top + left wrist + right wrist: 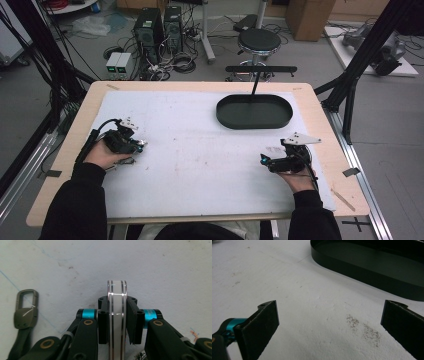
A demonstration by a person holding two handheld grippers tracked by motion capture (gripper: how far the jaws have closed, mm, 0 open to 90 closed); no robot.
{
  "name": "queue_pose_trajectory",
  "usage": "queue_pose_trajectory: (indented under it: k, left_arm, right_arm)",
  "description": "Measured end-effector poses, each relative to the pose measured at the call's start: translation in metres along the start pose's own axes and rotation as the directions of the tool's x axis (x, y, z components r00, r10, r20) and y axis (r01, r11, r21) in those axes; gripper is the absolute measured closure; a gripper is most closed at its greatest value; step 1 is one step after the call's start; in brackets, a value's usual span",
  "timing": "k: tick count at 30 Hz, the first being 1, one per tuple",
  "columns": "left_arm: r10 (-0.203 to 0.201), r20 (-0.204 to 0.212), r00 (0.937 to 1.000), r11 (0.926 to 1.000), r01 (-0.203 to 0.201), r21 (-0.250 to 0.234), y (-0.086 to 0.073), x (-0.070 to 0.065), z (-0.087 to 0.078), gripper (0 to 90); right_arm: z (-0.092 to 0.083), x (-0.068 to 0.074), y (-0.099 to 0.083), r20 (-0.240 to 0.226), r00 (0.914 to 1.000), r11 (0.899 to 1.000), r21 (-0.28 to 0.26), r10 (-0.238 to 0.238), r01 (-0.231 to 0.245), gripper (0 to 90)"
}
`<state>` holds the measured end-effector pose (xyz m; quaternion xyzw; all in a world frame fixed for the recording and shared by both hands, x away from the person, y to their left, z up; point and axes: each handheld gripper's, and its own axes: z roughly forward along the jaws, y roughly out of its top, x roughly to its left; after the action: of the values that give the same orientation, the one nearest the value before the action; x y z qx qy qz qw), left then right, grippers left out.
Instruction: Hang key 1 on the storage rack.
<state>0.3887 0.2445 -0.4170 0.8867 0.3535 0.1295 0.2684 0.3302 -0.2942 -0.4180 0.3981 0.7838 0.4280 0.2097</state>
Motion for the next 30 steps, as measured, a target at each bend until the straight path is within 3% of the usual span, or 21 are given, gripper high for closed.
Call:
queue_pose_trajectory:
  k: [2, 4, 9, 12, 15, 18, 20, 25, 30]
  left_arm:
    - [-0.013, -0.007, 0.9999, 0.9991, 0.013, -0.039, 0.001, 0.0, -0.009, 74.1]
    - [-0.027, 0.017, 0.9995, 0.9975, 0.028, -0.064, 0.002, 0.002, -0.02, 74.1]
    - [-0.001, 0.051, 0.9987, 0.9938, 0.006, -0.111, 0.018, -0.004, -0.051, 74.1]
    - [0.026, 0.037, 0.999, 0.9921, -0.021, -0.124, 0.03, -0.009, -0.063, 74.1]
    - [0.064, 0.016, 0.9978, 0.989, -0.061, -0.135, 0.042, -0.014, -0.07, 74.2]
    - [0.079, 0.006, 0.9969, 0.9869, -0.077, -0.141, 0.051, -0.017, -0.074, 74.1]
    - [0.092, -0.001, 0.9957, 0.9833, -0.091, -0.157, 0.065, -0.019, -0.079, 74.2]
    - [0.092, 0.012, 0.9957, 0.9784, -0.088, -0.187, 0.086, -0.02, -0.085, 74.2]
    - [0.111, 0.008, 0.9938, 0.9698, -0.106, -0.22, 0.12, -0.023, -0.089, 74.2]
  right_arm:
    - [0.0, 0.0, 0.0, -0.001, 1.0, 1.0, 0.002, 0.0, 0.0, 0.7]
    - [-0.001, 0.001, 0.0, 0.0, 1.0, 1.0, 0.0, 0.001, -0.001, 0.7]
    - [-0.002, 0.0, 0.0, 0.004, 1.0, 1.0, -0.003, -0.003, 0.003, 0.7]
    - [-0.002, -0.001, -0.001, 0.011, 0.9999, 1.0, -0.005, 0.001, -0.001, 0.7]
    - [-0.004, -0.001, -0.001, 0.011, 0.9999, 1.0, -0.013, 0.0, 0.0, 0.7]
    - [-0.004, -0.001, -0.001, 0.007, 1.0, 1.0, -0.013, 0.001, -0.001, 0.7]
    - [-0.004, -0.001, -0.002, 0.004, 1.0, 1.0, -0.016, 0.006, -0.006, 0.7]
    - [-0.004, -0.002, -0.002, 0.002, 0.9999, 1.0, -0.021, 0.014, -0.014, 0.7]
    - [-0.004, -0.005, -0.003, -0.002, 0.9999, 1.0, -0.024, 0.016, -0.017, 0.7]
